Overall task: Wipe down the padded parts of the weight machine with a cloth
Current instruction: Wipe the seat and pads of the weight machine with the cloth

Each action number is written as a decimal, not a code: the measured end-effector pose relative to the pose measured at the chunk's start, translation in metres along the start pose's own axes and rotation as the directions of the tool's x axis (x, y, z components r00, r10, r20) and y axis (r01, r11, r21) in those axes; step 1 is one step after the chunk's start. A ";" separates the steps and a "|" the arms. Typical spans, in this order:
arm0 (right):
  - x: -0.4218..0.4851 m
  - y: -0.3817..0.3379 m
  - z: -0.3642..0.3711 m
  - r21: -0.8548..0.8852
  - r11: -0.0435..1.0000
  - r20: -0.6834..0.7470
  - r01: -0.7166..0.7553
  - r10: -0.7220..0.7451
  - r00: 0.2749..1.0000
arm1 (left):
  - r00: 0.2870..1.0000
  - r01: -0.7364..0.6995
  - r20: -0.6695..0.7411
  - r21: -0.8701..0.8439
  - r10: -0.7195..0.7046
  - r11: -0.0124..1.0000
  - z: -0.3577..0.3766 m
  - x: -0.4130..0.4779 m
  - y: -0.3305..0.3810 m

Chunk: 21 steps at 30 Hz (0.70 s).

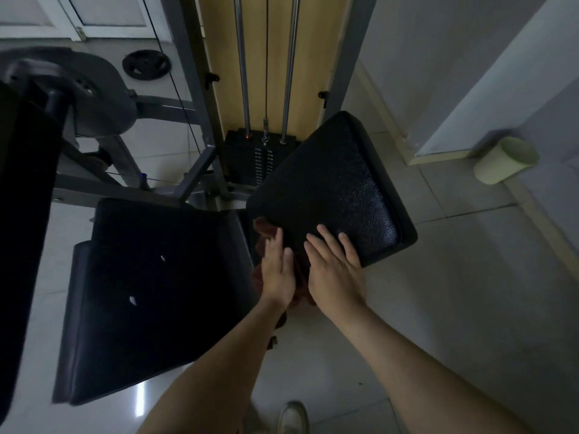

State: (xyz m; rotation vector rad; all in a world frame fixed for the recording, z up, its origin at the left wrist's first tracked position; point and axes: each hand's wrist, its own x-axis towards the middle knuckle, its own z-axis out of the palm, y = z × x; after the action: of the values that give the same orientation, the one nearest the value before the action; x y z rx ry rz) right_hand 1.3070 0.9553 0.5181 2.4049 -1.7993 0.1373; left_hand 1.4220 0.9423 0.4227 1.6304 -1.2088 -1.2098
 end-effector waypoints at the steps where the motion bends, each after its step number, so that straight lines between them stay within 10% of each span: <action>1: -0.001 0.001 0.000 -0.004 1.000 0.004 0.013 -0.013 1.000 | 0.996 0.072 -0.057 -0.008 -0.073 0.997 0.000 0.004 -0.006; 6: -0.005 0.006 0.001 0.103 0.993 -0.063 0.061 -0.055 0.996 | 0.959 0.233 -0.150 -0.052 -0.238 0.971 0.012 -0.003 0.003; 12: -0.026 0.011 -0.016 0.447 0.887 -0.182 0.113 -0.034 0.983 | 0.995 -0.072 0.064 -0.035 0.074 0.997 0.021 -0.055 0.034; 21: -0.028 0.034 -0.090 0.740 0.640 -0.092 -0.208 0.403 0.911 | 0.827 -0.548 0.140 -0.019 0.544 0.837 0.019 -0.072 0.146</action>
State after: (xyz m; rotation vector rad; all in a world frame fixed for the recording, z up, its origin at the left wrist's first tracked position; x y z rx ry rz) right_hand 1.2668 0.9866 0.6041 2.2650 -2.3025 1.3717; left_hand 1.3610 0.9724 0.5714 1.0986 -1.6422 -0.9456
